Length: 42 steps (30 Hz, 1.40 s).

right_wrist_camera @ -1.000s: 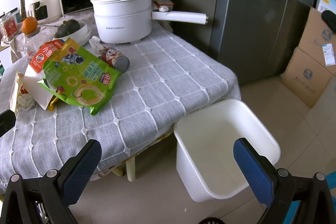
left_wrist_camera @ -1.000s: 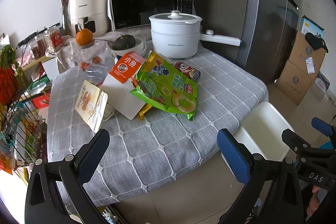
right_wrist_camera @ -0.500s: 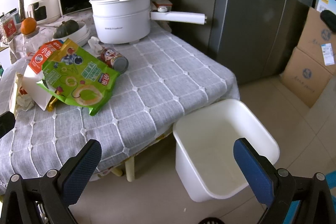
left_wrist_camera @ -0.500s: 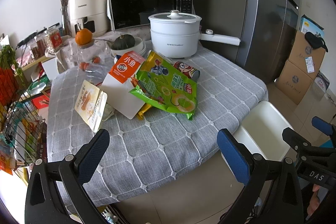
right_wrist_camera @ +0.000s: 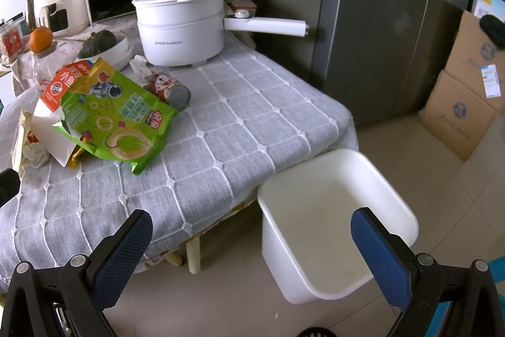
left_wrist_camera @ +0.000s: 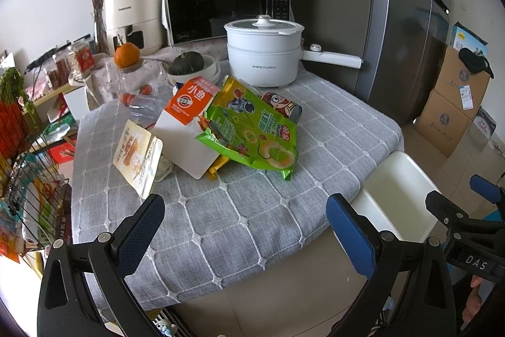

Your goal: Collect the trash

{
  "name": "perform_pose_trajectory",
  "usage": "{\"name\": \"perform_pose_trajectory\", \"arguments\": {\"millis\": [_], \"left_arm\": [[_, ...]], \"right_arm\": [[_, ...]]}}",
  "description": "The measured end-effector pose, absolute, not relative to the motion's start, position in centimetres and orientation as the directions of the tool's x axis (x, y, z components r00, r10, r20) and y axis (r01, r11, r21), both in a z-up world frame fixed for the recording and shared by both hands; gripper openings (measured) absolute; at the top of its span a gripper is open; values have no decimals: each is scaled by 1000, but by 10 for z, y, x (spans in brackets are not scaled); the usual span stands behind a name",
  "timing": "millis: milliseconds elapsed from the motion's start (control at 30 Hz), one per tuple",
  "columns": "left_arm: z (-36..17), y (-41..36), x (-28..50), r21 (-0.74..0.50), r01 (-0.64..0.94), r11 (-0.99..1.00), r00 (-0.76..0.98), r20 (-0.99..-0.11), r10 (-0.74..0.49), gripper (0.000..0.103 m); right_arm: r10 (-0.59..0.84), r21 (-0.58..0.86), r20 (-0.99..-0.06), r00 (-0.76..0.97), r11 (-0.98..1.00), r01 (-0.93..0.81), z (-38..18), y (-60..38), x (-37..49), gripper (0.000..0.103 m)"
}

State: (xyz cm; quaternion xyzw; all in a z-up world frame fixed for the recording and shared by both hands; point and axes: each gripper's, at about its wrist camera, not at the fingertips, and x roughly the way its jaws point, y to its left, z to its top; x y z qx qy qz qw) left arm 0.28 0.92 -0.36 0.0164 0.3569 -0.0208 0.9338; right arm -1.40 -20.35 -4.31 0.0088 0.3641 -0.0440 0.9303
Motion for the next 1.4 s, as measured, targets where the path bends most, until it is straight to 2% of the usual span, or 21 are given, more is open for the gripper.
{"name": "perform_pose_trajectory", "arguments": {"millis": [500,733,867,1067,1233,1400], "left_arm": [[-12,15,8,20,37,999,727,-686,-14,103],[-18,31,28,-50,82,995,668,-738,-92,103],[-21,59,49,-37,38,999,658,-752,-53,103],[-27,110,85,-2,-28,1000,636,-771,17,103],[-45,121,110,47,-19,999,642,-765,48,102],[-76,122,141,119,-34,992,607,-786,115,90]], "right_arm": [[-87,-15,-670,737,994,104,-43,-207,-14,103],[-136,-54,-632,763,990,131,-30,-203,-11,103],[-101,-51,-638,763,995,89,-12,-198,4,103],[-1,-25,-750,662,999,-26,-8,-181,50,103],[96,58,-796,597,995,-82,-32,-175,91,103],[100,56,-850,517,993,-100,-65,-171,111,103]]}}
